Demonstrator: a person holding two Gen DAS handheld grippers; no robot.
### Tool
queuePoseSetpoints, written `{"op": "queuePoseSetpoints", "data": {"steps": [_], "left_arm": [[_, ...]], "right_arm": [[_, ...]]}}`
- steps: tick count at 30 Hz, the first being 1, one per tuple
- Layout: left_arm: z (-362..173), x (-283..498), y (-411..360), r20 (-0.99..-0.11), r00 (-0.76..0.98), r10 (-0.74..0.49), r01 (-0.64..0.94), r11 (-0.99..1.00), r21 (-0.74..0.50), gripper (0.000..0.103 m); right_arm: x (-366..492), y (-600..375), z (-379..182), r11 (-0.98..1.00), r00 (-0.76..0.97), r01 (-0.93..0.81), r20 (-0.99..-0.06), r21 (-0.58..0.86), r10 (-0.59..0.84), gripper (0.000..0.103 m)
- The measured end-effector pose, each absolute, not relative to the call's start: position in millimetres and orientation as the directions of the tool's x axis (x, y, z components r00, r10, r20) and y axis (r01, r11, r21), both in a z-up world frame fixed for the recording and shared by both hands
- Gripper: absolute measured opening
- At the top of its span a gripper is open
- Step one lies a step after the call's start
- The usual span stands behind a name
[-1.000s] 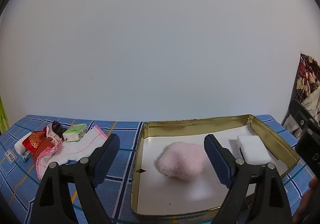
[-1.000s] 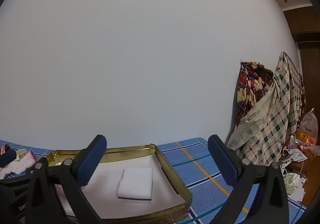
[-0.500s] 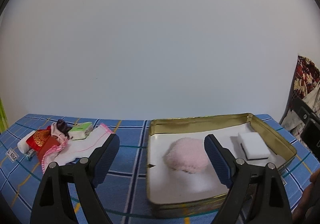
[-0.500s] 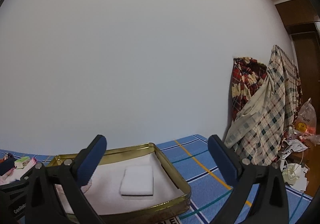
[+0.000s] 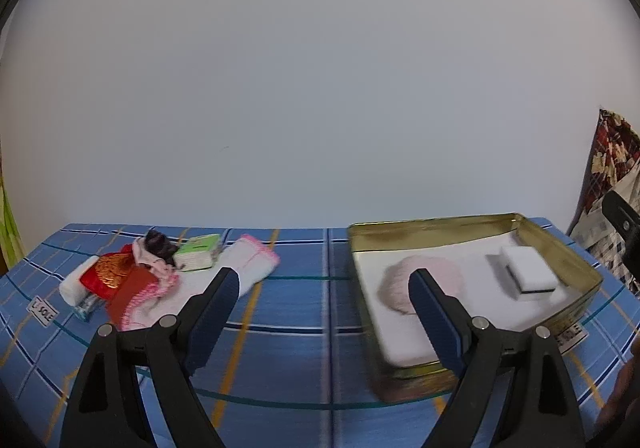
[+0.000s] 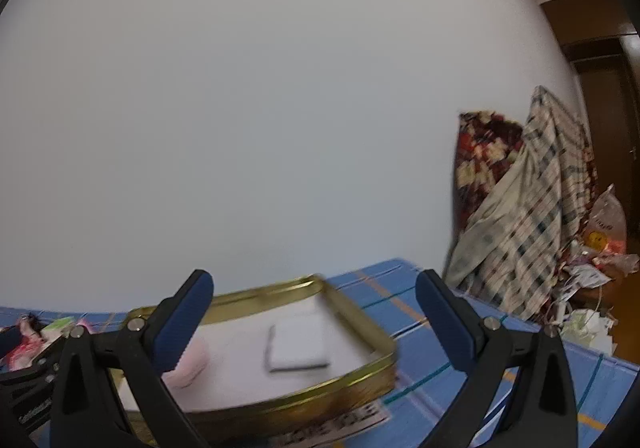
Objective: Organize soft objects
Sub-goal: 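Move the right tool back to the pile and grasp the white pink-trimmed towel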
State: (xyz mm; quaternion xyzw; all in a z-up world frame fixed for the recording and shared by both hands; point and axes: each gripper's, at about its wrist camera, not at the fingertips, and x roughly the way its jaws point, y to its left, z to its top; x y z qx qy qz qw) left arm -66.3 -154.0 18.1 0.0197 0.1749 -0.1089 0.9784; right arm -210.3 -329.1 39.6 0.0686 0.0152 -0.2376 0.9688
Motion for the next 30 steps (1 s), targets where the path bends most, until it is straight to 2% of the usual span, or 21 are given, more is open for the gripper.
{"op": "queuePoseSetpoints", "data": {"steps": [6,19,26,27,30], "left_arm": [[17,-53,-117,-0.345,0.926,-0.154,0.166,0.986,0.007,0.088],[3,-5,-17,-0.478,0.877,-0.041,-0.004,0.996,-0.093,0.088],[-3,17,29,-0.512,0.858,0.040,-0.085,0.994,-0.065,0.088],[-3,19,34,-0.512,0.857,0.052,-0.095,0.994,-0.057,0.088],[-3,27,54,-0.517,0.850,0.100,-0.133,0.991,-0.027,0.088]], "right_arm": [[-205,-288,38,0.907,0.910,0.413,-0.073,0.083,-0.408,0.103],[-161,-185,31,0.972,0.967,0.233,-0.114,0.020,-0.229,0.103],[-135,-151,25,0.988,0.972,0.153,-0.183,0.016,-0.148,0.103],[-129,-145,22,0.990,0.970,0.137,-0.206,0.019,-0.130,0.102],[-112,-133,18,0.995,0.959,0.087,-0.274,0.038,-0.073,0.089]]}}
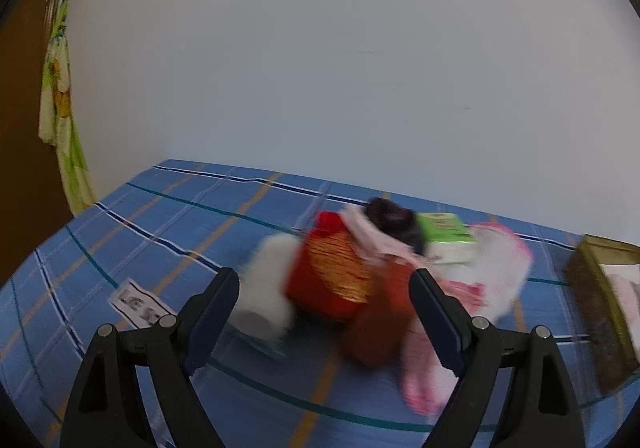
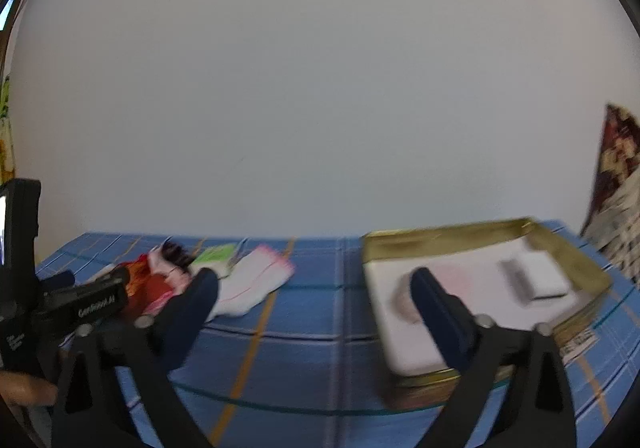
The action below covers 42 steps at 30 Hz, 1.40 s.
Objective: Organize soft objects
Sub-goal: 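Move the right tool back to the pile and grasp the white pink-trimmed towel, then lift the towel with the right tool while the left tool grasps the orange cloth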
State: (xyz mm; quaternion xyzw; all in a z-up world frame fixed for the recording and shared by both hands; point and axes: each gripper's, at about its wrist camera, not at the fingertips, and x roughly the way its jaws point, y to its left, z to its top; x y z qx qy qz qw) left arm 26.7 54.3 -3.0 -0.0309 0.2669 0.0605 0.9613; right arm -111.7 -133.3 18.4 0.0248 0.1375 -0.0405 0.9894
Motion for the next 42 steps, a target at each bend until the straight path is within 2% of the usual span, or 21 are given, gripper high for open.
{"op": "queuePoseSetpoints", "data": {"steps": [4,9,12,18,20,21,22,23,27,30,34,38,42], "left_arm": [[-1,35,87,-0.513,0.842,0.168,-0.213,0.977,-0.030,0.088],[3,40,122,-0.510,0.826,0.239,-0.306,0.951,-0.051,0.088],[3,42,133,-0.510,0.814,0.279,-0.346,0.938,-0.039,0.088],[9,40,141,-0.502,0.820,0.275,-0.352,0.934,-0.065,0.088],[10,40,145,-0.492,0.826,0.273,-0.355,0.931,-0.079,0.088],[10,39,145,-0.491,0.829,0.269,-0.353,0.931,-0.086,0.088],[11,39,145,-0.492,0.830,0.262,-0.348,0.933,-0.090,0.088],[11,39,144,-0.494,0.831,0.255,-0.342,0.935,-0.092,0.088],[12,37,136,-0.485,0.842,0.235,-0.310,0.948,-0.078,0.088],[14,35,127,-0.471,0.857,0.210,-0.269,0.961,-0.062,0.088],[15,31,113,-0.472,0.874,0.115,-0.175,0.981,-0.086,0.088],[15,29,90,-0.477,0.879,0.018,-0.045,0.998,-0.044,0.088],[9,29,69,-0.528,0.843,-0.103,0.104,0.994,-0.028,0.088]], "right_arm": [[-83,-113,11,0.998,0.927,0.017,-0.374,0.061,0.008,0.075],[-44,-88,-6,0.984,0.850,-0.057,-0.509,0.171,0.137,0.069],[-20,-70,-21,0.977,0.775,-0.080,-0.604,0.198,0.186,0.056],[12,-47,-42,0.966,0.691,-0.061,-0.688,0.251,0.222,0.058],[19,-42,-42,0.967,0.696,-0.058,-0.684,0.248,0.218,0.058],[21,-41,-44,0.969,0.698,-0.058,-0.684,0.240,0.212,0.047],[22,-40,-46,0.966,0.694,-0.070,-0.684,0.249,0.227,0.014],[24,-41,-49,0.963,0.681,-0.081,-0.692,0.257,0.241,0.007],[19,-54,-52,0.954,0.690,-0.096,-0.672,0.283,0.269,0.006],[-6,-58,-35,0.973,0.751,-0.115,-0.623,0.201,0.217,0.006],[-38,-74,-17,0.980,0.828,-0.133,-0.527,0.147,0.191,0.006],[-60,-93,-10,0.981,0.864,-0.136,-0.468,0.135,0.184,0.006],[-86,-109,-2,0.992,0.904,-0.113,-0.408,0.062,0.129,0.006]]}}
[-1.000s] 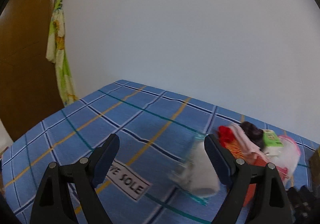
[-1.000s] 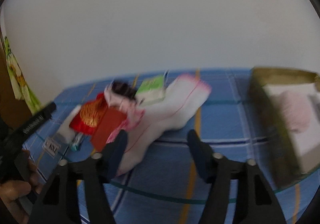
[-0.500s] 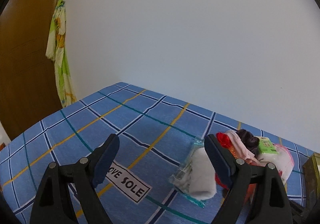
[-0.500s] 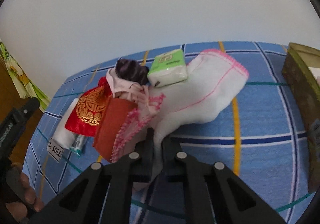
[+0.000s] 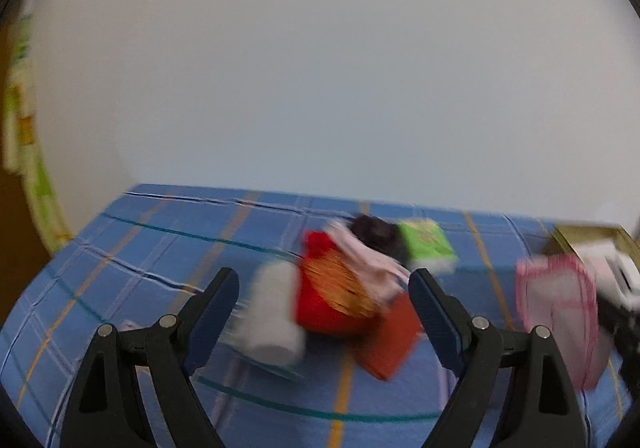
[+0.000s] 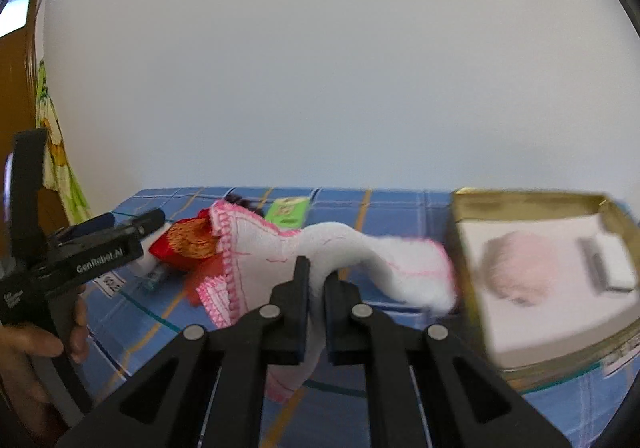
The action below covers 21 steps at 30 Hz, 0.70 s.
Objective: Organize soft objects
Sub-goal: 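Lift the towel with the right tool while the left tool grasps the orange cloth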
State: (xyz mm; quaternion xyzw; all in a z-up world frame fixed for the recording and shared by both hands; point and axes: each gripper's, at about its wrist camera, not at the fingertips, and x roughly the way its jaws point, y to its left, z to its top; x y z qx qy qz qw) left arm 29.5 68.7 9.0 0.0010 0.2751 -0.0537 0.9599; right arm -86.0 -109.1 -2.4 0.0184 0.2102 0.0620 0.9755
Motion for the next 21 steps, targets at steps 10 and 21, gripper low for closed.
{"op": "queuePoseSetpoints", "data": {"steps": [10,21], "left_arm": [[-25,47,32,-0.690,0.706,-0.157,0.228,0.973,0.012,0.088],[-52,68,22,-0.781,0.606,-0.151,0.206,0.978,-0.029,0.088]], "right_arm": [[-104,-114,18,0.993,0.931,-0.113,-0.348,0.022,0.113,0.006],[-115,-118,28,0.991,0.938,-0.121,-0.319,0.057,0.133,0.006]]}}
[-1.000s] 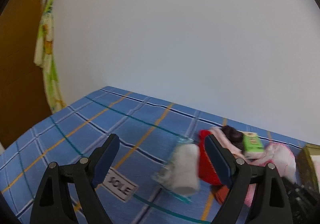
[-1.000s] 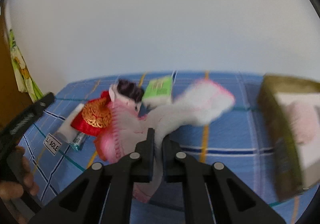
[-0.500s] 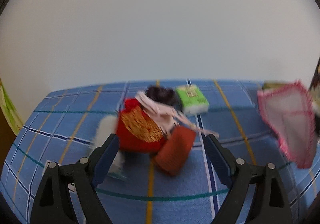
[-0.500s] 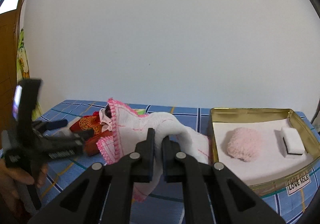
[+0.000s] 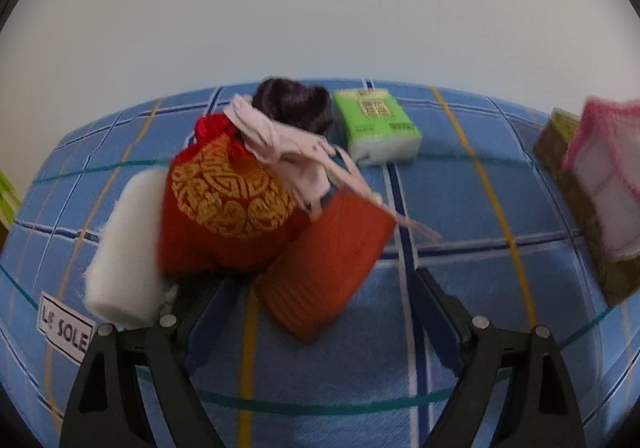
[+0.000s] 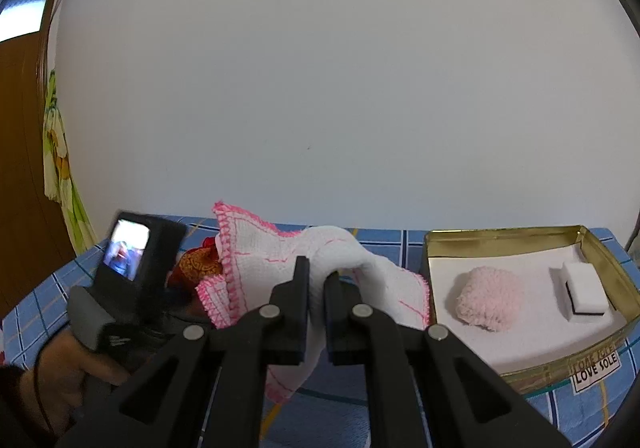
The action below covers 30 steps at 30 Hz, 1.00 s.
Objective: Organize soft objects
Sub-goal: 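Lift the towel with the right tool while the left tool grasps the orange cloth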
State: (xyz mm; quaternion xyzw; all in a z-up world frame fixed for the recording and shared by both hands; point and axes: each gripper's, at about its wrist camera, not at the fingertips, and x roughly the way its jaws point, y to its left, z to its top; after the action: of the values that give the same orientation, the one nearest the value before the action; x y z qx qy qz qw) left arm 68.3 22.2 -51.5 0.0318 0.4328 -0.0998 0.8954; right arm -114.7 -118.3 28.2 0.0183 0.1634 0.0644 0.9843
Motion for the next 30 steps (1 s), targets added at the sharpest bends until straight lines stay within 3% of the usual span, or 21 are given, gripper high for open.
{"op": "queuePoseSetpoints", "data": {"steps": [4,5,7,15,19,30], "left_arm": [[-53,67,25,-0.778,0.608,-0.155,0.192,0.980,-0.045,0.086],[-53,66,26,-0.778,0.613,-0.139,0.183,0.983,-0.032,0.082],[-52,62,27,-0.771,0.625,-0.124,0.170,0.985,-0.021,0.061],[-47,44,39,-0.756,0.627,-0.187,0.210,0.975,-0.067,0.041],[-38,26,46,-0.733,0.631,-0.255,0.232,0.963,-0.135,0.040],[-35,24,38,-0.710,0.646,-0.281,0.271,0.954,-0.130,0.040]], "right_arm": [[-110,-120,26,0.992,0.940,-0.113,-0.318,0.054,0.124,0.006],[-109,-121,26,0.992,0.941,-0.111,-0.316,0.054,0.122,0.006],[-109,-122,27,0.992,0.943,-0.110,-0.310,0.053,0.121,0.006],[-111,-128,29,0.995,0.953,-0.093,-0.286,0.044,0.102,0.006],[-116,-131,33,0.996,0.962,-0.082,-0.260,0.025,0.086,0.006],[-124,-143,38,0.997,0.972,-0.068,-0.225,0.021,0.071,0.006]]}}
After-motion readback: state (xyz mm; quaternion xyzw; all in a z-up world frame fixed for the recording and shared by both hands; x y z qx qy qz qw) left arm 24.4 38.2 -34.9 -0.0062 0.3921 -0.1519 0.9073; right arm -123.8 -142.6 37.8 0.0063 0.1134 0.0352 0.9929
